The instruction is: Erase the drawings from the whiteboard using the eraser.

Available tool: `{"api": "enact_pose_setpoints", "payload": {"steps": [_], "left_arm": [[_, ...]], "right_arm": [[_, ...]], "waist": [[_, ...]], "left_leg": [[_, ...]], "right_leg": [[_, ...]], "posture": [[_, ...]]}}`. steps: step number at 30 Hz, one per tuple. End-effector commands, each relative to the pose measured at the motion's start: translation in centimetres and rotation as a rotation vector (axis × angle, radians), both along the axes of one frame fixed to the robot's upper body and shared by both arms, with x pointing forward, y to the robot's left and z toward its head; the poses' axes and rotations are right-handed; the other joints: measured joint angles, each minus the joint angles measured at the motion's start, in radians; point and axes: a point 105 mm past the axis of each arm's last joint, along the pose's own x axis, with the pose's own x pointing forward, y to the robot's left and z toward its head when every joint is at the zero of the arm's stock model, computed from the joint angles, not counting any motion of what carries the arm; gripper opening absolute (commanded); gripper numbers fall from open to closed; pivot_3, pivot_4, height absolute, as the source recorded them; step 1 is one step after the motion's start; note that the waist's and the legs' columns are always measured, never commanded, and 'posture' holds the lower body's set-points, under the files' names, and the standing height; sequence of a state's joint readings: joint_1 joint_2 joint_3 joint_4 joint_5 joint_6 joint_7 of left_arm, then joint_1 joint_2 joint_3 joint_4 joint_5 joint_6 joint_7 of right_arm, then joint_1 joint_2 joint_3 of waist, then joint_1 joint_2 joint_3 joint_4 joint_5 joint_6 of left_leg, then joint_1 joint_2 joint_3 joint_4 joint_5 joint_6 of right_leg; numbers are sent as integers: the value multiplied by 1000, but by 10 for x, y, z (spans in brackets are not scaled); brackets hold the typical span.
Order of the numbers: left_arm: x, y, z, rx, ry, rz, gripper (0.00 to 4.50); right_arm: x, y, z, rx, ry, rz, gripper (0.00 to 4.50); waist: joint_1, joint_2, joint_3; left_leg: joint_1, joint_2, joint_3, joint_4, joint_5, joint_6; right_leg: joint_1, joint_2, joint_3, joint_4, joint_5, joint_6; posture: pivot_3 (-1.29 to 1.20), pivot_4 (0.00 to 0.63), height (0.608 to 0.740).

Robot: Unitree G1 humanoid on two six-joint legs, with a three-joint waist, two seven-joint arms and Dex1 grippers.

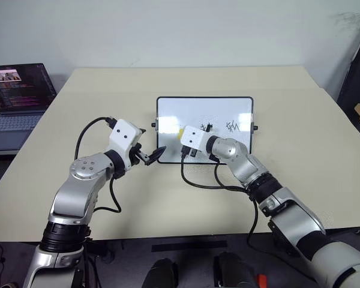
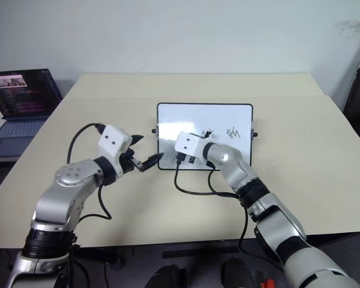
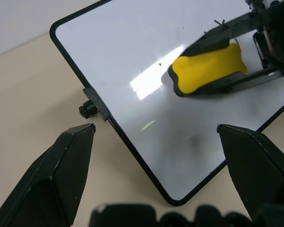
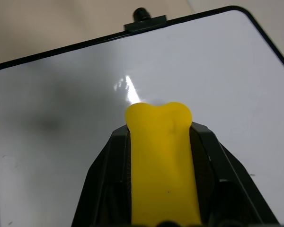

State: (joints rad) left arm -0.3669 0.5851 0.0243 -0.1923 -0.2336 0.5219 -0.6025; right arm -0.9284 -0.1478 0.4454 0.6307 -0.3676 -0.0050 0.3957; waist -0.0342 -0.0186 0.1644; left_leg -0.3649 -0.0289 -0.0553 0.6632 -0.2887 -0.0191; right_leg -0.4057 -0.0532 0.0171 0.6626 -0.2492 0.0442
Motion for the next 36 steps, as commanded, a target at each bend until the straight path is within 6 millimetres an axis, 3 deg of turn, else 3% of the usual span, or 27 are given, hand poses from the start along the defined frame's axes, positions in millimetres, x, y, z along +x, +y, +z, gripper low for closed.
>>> {"api": "enact_pose_setpoints", "payload": {"steps": [1,4,8,12,19,22,26,30,36], "left_arm": [[-1,-6,9,6,-43,-24,4500],[-1,-7,9,6,-43,-27,4500],[-2,-8,9,5,-44,-29,4500],[-2,-8,9,3,-46,-26,4500],[1,-12,13,-15,-50,-37,4500],[2,-15,14,-20,-51,-52,4500],[3,-22,17,-34,-58,-75,4500],[4,-29,20,-45,-67,-107,4500],[11,-44,26,-45,-88,-158,4500]], "right_arm": [[9,5,35,94,-99,-32,1272],[10,11,39,105,-104,-33,1272],[9,10,21,63,-23,-25,1272],[9,-4,3,42,41,-49,1272],[16,-29,10,76,14,-115,1272],[17,-38,19,98,-18,-126,1272],[9,-36,42,218,-52,-78,1272],[-11,-31,70,361,-80,-2,1272],[-50,-40,81,451,-124,94,1271]], "waist": [[0,0,0],[0,0,0],[0,0,1],[0,0,1],[6,0,1],[7,0,1],[5,0,1],[1,0,1],[3,0,1]], "left_leg": [[0,0,0,0,0,0],[-1,0,0,-1,0,0],[-2,1,0,-2,0,0],[-3,1,0,-2,0,-1],[-2,1,-1,-2,0,0],[-2,0,-1,-1,0,0],[-2,0,-1,-1,0,0],[-4,1,-1,-2,0,-1],[-12,2,-1,-1,0,-1]], "right_leg": [[0,0,0,0,0,0],[-1,0,0,-2,0,0],[-1,0,0,-5,-1,-1],[-2,0,0,-6,-1,-1],[0,0,-1,-4,-1,-1],[0,0,-2,-4,-1,0],[0,0,-2,-4,-1,0],[-2,0,-1,-5,-1,0],[-8,0,-2,-6,-1,0]], "posture": [[0,150,740],[0,150,740],[0,150,740],[0,150,740],[0,150,740],[0,150,740],[0,150,740],[0,150,740],[0,150,740]]}}
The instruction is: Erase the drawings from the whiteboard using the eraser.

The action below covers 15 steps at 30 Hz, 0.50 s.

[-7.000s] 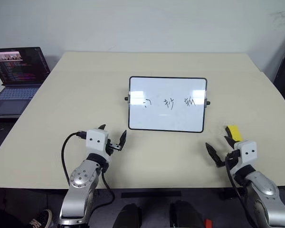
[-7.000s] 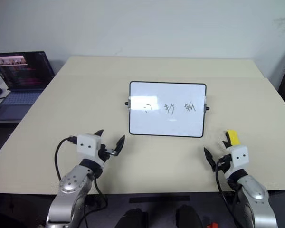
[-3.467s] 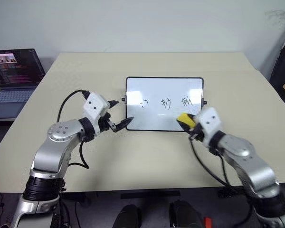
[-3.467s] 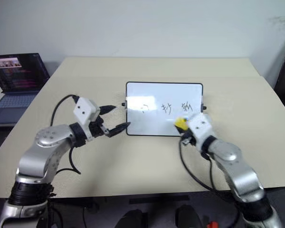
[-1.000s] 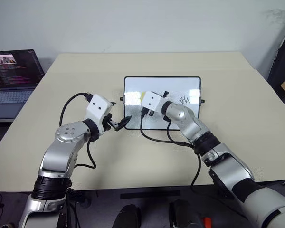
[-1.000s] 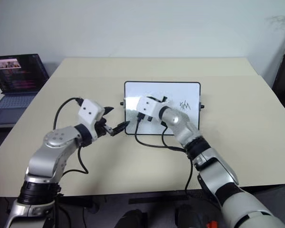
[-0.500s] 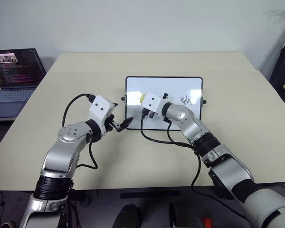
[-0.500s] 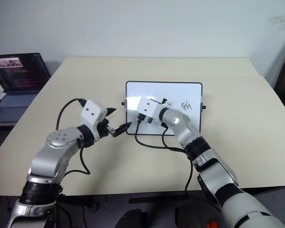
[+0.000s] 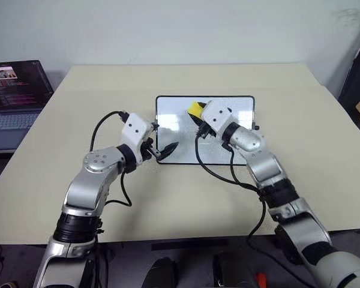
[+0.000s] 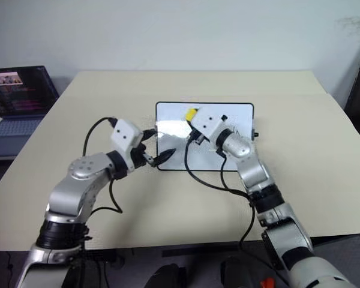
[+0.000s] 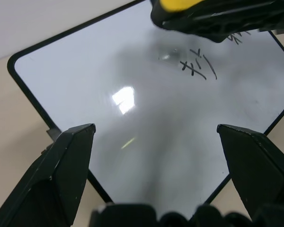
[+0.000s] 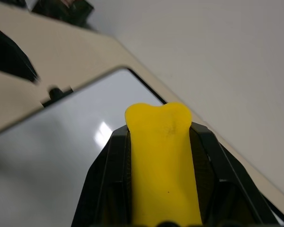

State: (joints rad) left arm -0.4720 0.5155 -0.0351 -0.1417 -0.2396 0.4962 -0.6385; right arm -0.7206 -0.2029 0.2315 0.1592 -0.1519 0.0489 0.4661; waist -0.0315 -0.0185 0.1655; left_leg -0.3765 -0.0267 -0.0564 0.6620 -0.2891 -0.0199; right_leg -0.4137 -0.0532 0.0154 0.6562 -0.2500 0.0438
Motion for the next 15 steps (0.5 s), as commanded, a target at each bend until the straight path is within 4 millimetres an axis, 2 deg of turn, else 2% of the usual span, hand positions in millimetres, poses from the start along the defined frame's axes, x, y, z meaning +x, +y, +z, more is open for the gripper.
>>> {"api": "enact_pose_setpoints", "payload": {"steps": [1,5,9,15], "left_arm": [[3,-11,13,2,-60,-41,4500],[7,-18,12,21,-64,-70,4500],[10,-18,9,33,-58,-79,4500],[10,-18,4,38,-47,-87,4500]], "right_arm": [[-19,-6,19,65,-70,38,1271],[-26,-20,-3,47,-47,-22,1270],[-32,-29,-14,44,-34,-77,1270],[-44,-56,-34,57,46,-174,1270]], "waist": [[1,0,0],[2,0,0],[-1,0,0],[1,0,0]], "left_leg": [[-1,0,0,1,0,0],[-2,-1,0,1,0,0],[-3,-1,1,1,0,0],[-5,-1,2,1,0,0]], "right_leg": [[-1,0,0,0,0,0],[-2,0,0,0,0,0],[-4,0,1,1,0,0],[-6,0,1,2,0,0]], "posture": [[0,150,740],[0,150,740],[0,150,740],[0,150,740]]}}
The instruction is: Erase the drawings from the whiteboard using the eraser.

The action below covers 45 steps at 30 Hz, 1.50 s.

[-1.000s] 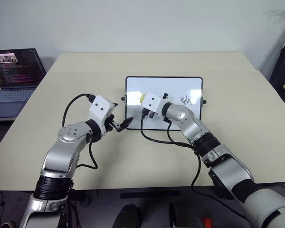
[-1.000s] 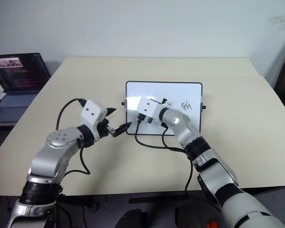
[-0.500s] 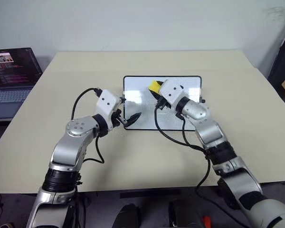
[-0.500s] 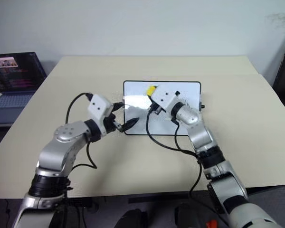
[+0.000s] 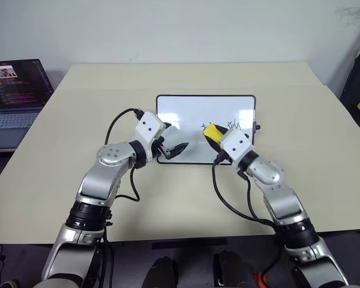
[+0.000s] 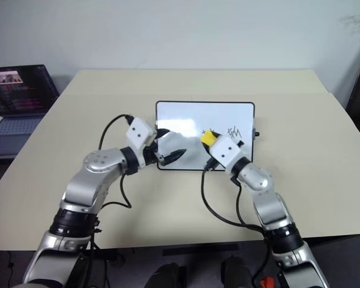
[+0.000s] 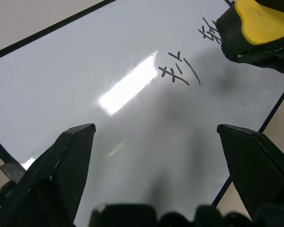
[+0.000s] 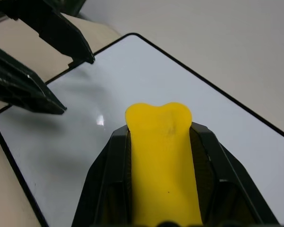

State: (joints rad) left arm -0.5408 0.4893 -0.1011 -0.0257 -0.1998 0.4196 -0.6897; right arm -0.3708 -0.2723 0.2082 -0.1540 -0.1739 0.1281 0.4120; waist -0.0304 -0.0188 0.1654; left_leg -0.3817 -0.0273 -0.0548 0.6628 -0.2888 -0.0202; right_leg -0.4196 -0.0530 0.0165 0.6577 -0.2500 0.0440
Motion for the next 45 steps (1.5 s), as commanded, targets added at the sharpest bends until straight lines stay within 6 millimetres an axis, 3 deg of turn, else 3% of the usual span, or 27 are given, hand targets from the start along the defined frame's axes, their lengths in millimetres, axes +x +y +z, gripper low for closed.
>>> {"api": "enact_pose_setpoints", "payload": {"steps": [1,8,13,21,29,33,41,45], "left_arm": [[0,1,10,-4,-49,-6,4500],[-3,5,6,-57,-37,28,4500],[-5,7,2,-71,-22,45,4500],[-1,11,1,-61,-13,93,4500],[-2,10,3,-58,-16,97,4500],[-2,9,4,-59,-15,96,4500],[-2,6,6,-60,-17,93,4500],[-1,6,7,-59,-18,92,4500]], "right_arm": [[-7,-19,10,42,-16,-61,1270],[-20,-46,-13,56,74,-164,1270],[-16,-39,-13,58,71,-162,1270],[21,-4,9,31,-21,-125,1270],[65,1,22,2,-55,-186,1270],[71,12,4,-60,6,-152,1270],[56,28,-38,-218,111,-49,1270],[63,19,-31,-212,88,-123,1270]], "waist": [[0,0,0],[-1,0,0],[0,0,0],[-1,0,0],[-1,0,0],[-2,0,0],[-6,-1,-1],[-5,-1,-1]], "left_leg": [[0,0,0,0,0,0],[0,0,0,0,0,0],[1,0,0,1,0,0],[1,-1,1,2,0,0],[1,-1,1,2,1,-2],[1,-1,1,1,1,-2],[3,0,1,2,0,0],[5,-1,1,2,0,0]], "right_leg": [[0,0,0,0,0,0],[0,0,0,1,0,0],[0,0,0,2,0,0],[0,2,0,3,0,0],[0,2,0,3,0,0],[0,1,1,2,0,0],[0,0,1,5,0,0],[3,1,1,6,1,0]], "posture": [[0,150,740],[0,150,740],[0,150,740],[0,150,740],[0,150,740],[0,150,740],[0,150,740],[0,150,740]]}}
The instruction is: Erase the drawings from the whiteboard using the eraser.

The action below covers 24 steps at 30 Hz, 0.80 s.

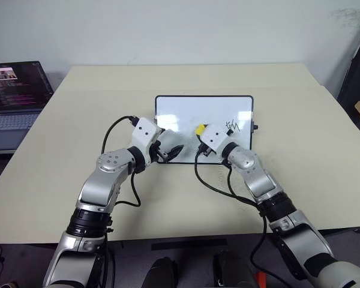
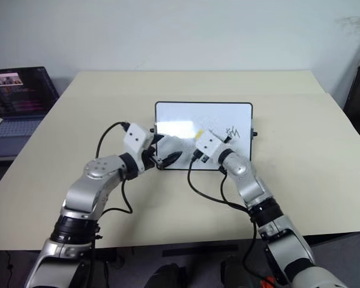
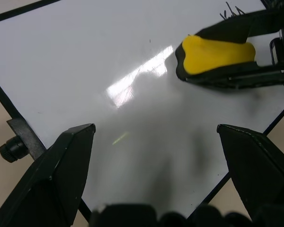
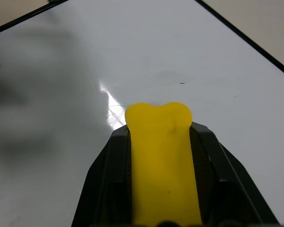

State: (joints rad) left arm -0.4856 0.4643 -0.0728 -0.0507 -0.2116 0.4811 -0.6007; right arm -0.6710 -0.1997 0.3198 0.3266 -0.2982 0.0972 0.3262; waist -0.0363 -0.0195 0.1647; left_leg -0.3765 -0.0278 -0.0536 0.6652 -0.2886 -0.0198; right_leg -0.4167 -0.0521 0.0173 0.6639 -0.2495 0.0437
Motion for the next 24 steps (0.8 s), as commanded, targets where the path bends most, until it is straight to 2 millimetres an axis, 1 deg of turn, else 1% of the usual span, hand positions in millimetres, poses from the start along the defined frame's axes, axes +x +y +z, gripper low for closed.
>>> {"api": "enact_pose_setpoints", "payload": {"steps": [1,3,5,6,8,10,12,14,17,19,22,24], "left_arm": [[-2,-4,21,-8,-75,-18,4500],[-2,-5,21,-8,-76,-19,4500],[-2,-5,21,-8,-77,-20,4500],[-2,-5,21,-8,-77,-20,4500],[-2,-5,21,-9,-78,-21,4500],[-2,-5,21,-10,-78,-23,4500],[-1,-6,21,-12,-78,-25,4500],[-1,-7,21,-13,-78,-26,4500],[-1,-8,21,-14,-77,-29,4500],[-1,-8,21,-15,-77,-30,4500],[-1,-8,21,-15,-77,-30,4500],[-1,-8,20,-16,-75,-29,4500]], "right_arm": [[9,-17,-1,-23,-6,-96,1270],[15,-25,10,-5,-47,-138,1270],[21,-37,22,11,-88,-197,1270],[23,-44,24,13,-93,-222,1270],[24,-54,22,8,-81,-247,1270],[23,-60,16,-2,-54,-250,1269],[17,-55,5,-15,-9,-210,1269],[12,-50,-1,-25,20,-178,1269],[-6,-26,-24,-90,98,-45,1269],[-13,-19,-34,-115,135,-5,1269],[-14,-20,-37,-131,147,-20,1269],[-7,-26,-29,-120,108,-65,1269]], "waist": [[2,0,0],[4,0,0],[4,0,0],[7,0,0],[10,0,0],[9,0,0],[8,-1,0],[6,-1,0],[4,-1,-1],[-1,-1,-1],[-5,-1,-1],[-4,-1,-1]], "left_leg": [[2,0,0,0,0,0],[6,0,-1,-1,0,0],[10,-1,-1,-1,0,0],[10,-1,-1,-1,0,0],[10,-1,-2,-1,0,1],[10,-1,-2,-1,0,1],[10,-1,-2,-1,0,1],[11,-1,-2,-1,0,1],[11,-1,-1,-1,0,1],[12,-1,-1,-1,0,1],[12,0,-1,-1,0,1],[12,0,-1,-1,0,1]], "right_leg": [[2,0,0,0,0,0],[7,1,-1,-1,0,0],[11,1,-1,-1,0,0],[11,1,-1,-1,0,0],[12,1,-1,-1,0,0],[12,1,-1,-1,0,0],[12,1,-1,-1,0,0],[12,1,-1,-1,0,0],[12,1,0,-1,0,0],[12,1,0,-1,0,0],[12,1,0,-1,0,0],[13,1,0,-1,0,0]], "posture": [[0,150,740],[0,150,740],[0,150,740],[0,150,740],[0,150,740],[0,150,740],[0,150,740],[0,150,740],[0,150,740],[0,150,740],[0,150,740],[0,150,740]]}}
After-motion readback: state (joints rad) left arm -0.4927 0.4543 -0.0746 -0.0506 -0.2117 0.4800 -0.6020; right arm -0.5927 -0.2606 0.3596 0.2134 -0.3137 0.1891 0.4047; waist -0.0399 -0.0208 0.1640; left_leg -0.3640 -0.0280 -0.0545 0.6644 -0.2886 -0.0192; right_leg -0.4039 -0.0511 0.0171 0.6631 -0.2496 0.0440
